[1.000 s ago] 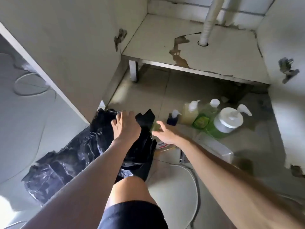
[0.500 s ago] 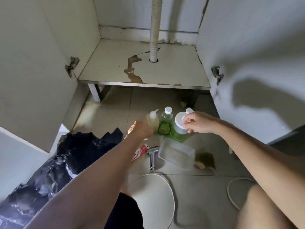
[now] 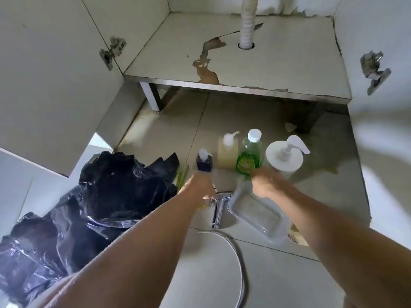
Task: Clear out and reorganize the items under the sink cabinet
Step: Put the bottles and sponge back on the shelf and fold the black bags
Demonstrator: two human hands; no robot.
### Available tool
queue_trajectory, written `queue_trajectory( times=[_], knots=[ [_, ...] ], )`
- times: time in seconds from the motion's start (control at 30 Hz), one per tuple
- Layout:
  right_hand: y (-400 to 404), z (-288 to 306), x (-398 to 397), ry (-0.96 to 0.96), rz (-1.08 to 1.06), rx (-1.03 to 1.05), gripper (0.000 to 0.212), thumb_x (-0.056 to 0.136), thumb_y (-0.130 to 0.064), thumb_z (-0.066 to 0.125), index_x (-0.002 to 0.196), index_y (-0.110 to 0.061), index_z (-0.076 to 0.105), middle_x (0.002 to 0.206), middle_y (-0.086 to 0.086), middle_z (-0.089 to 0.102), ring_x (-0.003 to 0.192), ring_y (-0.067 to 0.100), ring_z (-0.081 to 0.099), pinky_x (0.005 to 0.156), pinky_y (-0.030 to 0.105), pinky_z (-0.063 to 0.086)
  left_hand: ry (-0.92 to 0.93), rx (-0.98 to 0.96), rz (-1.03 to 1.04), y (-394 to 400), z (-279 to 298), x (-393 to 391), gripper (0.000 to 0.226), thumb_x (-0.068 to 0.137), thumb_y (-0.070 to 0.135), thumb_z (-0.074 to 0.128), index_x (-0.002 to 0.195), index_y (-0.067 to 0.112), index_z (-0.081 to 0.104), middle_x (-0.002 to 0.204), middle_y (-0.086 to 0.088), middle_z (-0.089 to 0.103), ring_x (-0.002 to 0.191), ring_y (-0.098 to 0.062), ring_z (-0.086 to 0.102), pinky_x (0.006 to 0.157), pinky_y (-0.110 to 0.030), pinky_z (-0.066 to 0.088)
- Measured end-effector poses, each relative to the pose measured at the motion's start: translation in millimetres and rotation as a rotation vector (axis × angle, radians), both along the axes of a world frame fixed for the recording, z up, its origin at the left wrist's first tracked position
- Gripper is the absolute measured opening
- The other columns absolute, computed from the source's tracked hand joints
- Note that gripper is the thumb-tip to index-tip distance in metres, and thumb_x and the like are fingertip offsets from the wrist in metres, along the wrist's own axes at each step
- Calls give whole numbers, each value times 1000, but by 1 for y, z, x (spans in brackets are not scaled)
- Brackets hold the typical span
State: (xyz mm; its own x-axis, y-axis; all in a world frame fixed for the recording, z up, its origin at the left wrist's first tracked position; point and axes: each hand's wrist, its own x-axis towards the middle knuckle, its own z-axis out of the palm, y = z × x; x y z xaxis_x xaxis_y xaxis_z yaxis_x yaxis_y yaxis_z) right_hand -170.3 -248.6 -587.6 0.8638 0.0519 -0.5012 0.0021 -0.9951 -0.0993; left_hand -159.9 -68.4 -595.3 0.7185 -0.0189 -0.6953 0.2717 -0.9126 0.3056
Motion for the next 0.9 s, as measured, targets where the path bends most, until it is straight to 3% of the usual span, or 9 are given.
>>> queue_trajectory(
  times=[0.03,0.17,0.27,0.43,0.57,0.63,0.7,0.8,0.9],
  knots=[
    [-4,-7,0,-67,46,-28,23,90,-7,47,107,-5,62,105,14,64,95,31,62,71,32,45,-10,21,-28,-4,-18,-5,9,82,16,67,82,8,62,74,-4,58,80,-23,62,59,-23,47],
    [-3,-31,-2,-66,158,-80,28,93,-3,41,114,-4,60,111,15,63,104,33,62,78,35,48,-53,57,-4,-14,-71,-32,40,80,30,66,114,10,61,115,-9,64,107,-28,62,83,-34,52],
    [0,-47,1,14,164,-134,32,94,0,39,117,-3,60,97,8,62,106,30,63,85,34,50,-7,37,60,-20,-85,-47,45,78,33,69,117,11,61,119,-10,64,109,-29,62,88,-36,53],
    [-2,-69,-7,-68,104,-143,28,97,-6,37,115,-1,59,113,17,63,104,32,62,76,37,48,-83,-9,201,-31,-93,-59,37,86,20,56,121,7,56,124,-14,60,116,-34,58,93,-37,49],
    [-16,-63,-10,-52,17,-92,29,98,-7,34,116,0,55,117,18,59,108,34,59,77,34,44,-27,-30,219,-17,-71,-54,29,83,19,65,108,4,62,108,-13,68,101,-30,67,83,-34,56],
    [-19,-58,-17,-12,33,-117,29,94,-3,39,119,-3,54,121,15,58,111,30,59,83,33,48,40,-136,301,-6,-52,-47,17,83,19,68,88,3,62,83,-11,69,75,-27,71,69,-34,60],
    [-22,-57,-19,42,27,-75,30,90,0,44,119,-3,52,120,16,59,109,29,61,80,29,49,50,-270,410,-3,-31,-41,21,82,19,72,78,4,58,71,-11,65,54,-22,65,56,-30,60],
    [-21,-56,-14,118,-15,91,27,86,5,43,110,-1,56,101,19,69,88,28,71,71,32,56,44,-402,443,-13,-14,-45,27,77,22,78,85,1,62,71,-12,66,43,-18,61,47,-26,57],
    [-18,-53,-17,151,-85,219,16,85,7,45,96,1,56,86,19,71,68,28,69,52,28,49,48,-384,372,-33,-18,-64,32,75,26,80,81,3,59,67,-10,64,44,-18,61,54,-29,59]
  ],
)
